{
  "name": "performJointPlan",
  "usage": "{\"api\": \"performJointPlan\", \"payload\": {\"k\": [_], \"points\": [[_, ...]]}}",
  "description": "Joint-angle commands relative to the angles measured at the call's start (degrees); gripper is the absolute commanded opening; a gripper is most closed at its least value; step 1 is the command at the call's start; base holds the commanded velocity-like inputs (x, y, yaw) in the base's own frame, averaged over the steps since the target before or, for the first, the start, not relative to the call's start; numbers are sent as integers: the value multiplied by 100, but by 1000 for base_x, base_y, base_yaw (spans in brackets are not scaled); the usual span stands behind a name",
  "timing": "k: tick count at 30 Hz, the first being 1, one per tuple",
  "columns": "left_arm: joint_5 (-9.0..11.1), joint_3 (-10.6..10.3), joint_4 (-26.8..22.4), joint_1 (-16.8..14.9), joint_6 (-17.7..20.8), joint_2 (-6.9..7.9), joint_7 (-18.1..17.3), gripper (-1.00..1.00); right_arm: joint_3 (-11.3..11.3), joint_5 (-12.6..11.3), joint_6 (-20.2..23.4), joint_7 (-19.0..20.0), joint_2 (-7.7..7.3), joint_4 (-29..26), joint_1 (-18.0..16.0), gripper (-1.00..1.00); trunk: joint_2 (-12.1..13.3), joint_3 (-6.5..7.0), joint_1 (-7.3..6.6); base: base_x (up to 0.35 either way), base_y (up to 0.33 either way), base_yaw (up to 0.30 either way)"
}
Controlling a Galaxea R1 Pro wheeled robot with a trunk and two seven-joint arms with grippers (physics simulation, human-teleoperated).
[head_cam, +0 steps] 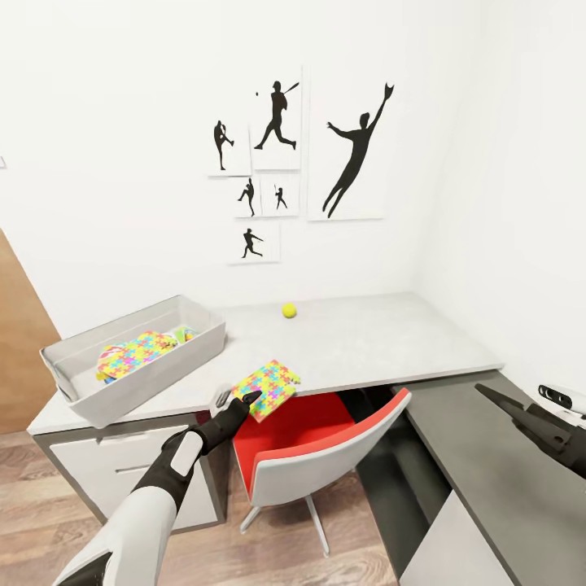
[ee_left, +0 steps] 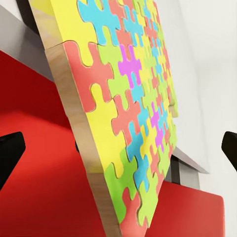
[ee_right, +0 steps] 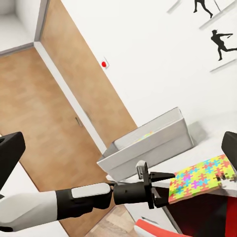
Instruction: Put all the toys in the child's room - the three board games (two on the bed and one on the table), the two jigsaw puzzles on the table, and the tennis ball on the table - inside the toy box on the table in the child's room.
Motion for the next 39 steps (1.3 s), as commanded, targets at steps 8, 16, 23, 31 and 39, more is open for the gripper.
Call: {"api": "performJointPlan", "payload": {"k": [8,16,23,31,39], "points": [[25,37,-3,-5,49,-2,-11,100,-1,-9,60,13,-1,1,-4,100,-4,-6,0,0,-1,0],[20,38,-3,-5,44,2,-11,100,-1,-9,60,14,-1,1,-4,100,-4,-6,0,0,0,0],[22,40,-3,-5,36,3,-11,-100,-1,-9,60,16,-1,1,-4,100,-4,-6,0,0,0,0],[26,40,-3,-5,40,3,-11,-100,-1,-9,60,10,-1,1,-4,100,-4,-6,0,0,0,0],[18,35,-3,-5,40,-6,-13,-100,-1,-9,60,11,-1,0,-4,100,-4,-6,0,0,0,0]]}}
